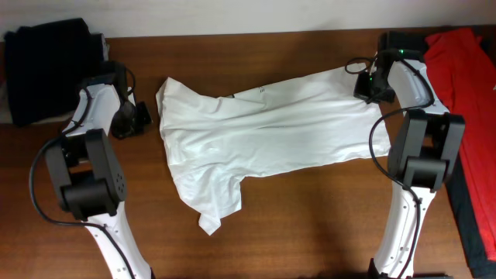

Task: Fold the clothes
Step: 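Lay the shirt flat and release both grippers, moving them aside, then grasp the shirt's lower left corner with the left gripper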

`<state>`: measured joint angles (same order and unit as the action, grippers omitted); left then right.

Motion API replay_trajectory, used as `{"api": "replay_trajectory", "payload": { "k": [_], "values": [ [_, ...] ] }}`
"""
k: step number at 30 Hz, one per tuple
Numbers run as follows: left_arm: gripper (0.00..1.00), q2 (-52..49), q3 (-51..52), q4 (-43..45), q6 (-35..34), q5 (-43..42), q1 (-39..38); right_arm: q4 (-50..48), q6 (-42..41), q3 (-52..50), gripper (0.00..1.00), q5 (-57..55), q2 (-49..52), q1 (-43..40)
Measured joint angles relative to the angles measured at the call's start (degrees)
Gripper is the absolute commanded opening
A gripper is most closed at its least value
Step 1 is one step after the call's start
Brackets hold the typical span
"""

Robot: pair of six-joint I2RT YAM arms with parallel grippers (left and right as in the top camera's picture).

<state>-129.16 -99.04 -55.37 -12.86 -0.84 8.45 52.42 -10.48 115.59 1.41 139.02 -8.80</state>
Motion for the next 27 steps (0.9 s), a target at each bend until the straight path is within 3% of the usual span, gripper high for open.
{"api": "replay_trajectory", "payload": {
  "k": [2,3,4,7,8,9,10,17,27],
  "values": [
    [0.01,-0.44,-2.56,-3.23,0.04,0.52,-0.35,4.22,-0.02,3.10,0.36,-0.02,0.44,-0.02],
    [0.04,-0.61,-4.00,-5.09,0.02,0.70,-0.48,8.26,-0.22,6.32,0.80,0.00,0.94,-0.02],
    [0.08,-0.74,-6.93,-8.57,0.02,0.76,-0.68,10.71,-0.11,9.77,0.99,0.00,1.22,-0.02],
    [0.31,0.66,-15.13,-14.60,0.46,0.92,-1.36,18.16,-0.04,21.14,0.99,-0.04,1.22,-0.02],
    [0.52,1.70,-15.93,-15.52,0.37,0.94,-1.60,22.36,-0.22,25.07,0.99,-0.04,1.27,-0.02],
    [0.93,3.72,-16.24,-16.09,0.22,1.09,-2.16,26.08,-0.31,29.44,0.99,-0.02,1.18,-0.02],
    [0.99,6.25,-16.28,-16.61,0.57,1.14,-3.04,28.89,-0.70,33.18,0.99,-0.02,1.14,-0.02],
    [0.99,22.21,-17.38,-20.33,0.39,1.11,-6.97,44.52,-2.84,50.97,0.99,0.04,1.03,-0.02],
    [0.99,27.63,-17.44,-32.94,-0.17,1.25,-6.78,44.54,-3.02,49.57,0.99,8.24,-3.10,0.72]
  ]
}}
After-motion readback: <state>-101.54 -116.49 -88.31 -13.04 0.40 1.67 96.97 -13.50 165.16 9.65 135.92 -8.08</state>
